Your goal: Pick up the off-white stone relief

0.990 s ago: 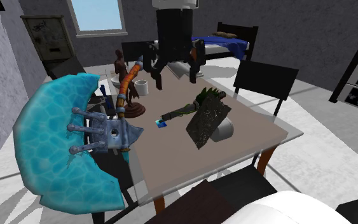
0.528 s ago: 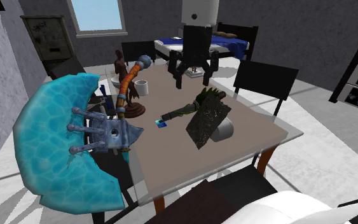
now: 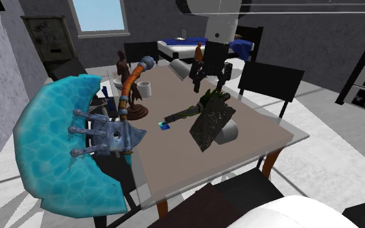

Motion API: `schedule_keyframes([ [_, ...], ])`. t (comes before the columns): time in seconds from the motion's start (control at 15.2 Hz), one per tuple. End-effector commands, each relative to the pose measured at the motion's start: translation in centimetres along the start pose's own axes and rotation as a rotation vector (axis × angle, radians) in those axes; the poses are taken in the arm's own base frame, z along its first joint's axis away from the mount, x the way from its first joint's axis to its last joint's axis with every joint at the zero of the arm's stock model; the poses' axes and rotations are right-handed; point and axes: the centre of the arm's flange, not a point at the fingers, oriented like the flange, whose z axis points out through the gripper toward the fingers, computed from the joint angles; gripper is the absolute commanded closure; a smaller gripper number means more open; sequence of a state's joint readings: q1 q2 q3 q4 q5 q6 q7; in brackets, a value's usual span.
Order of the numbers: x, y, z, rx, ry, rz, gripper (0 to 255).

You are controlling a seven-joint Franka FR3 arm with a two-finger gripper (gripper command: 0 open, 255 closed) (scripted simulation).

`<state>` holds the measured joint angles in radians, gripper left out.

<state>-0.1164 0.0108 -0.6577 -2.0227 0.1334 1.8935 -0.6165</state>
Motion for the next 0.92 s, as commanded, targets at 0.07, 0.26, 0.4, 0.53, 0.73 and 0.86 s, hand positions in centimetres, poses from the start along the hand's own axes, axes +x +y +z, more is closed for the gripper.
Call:
schedule_keyframes([
  [0.07, 2.1, 4.1, 1.0, 0.033, 0.009, 0.001, 0],
  [0.26, 4.1, 7.7, 2.3, 0.066, 0.015, 0.005, 0],
  [0.4, 5.4, 10.1, 3.3, 0.087, 0.019, 0.008, 0],
  [0.53, 6.6, 12.5, 4.3, 0.109, 0.023, 0.011, 0],
  [0.73, 8.6, 16.0, 5.9, 0.142, 0.029, 0.015, 0],
  [0.86, 9.8, 18.3, 7.0, 0.164, 0.033, 0.017, 0],
])
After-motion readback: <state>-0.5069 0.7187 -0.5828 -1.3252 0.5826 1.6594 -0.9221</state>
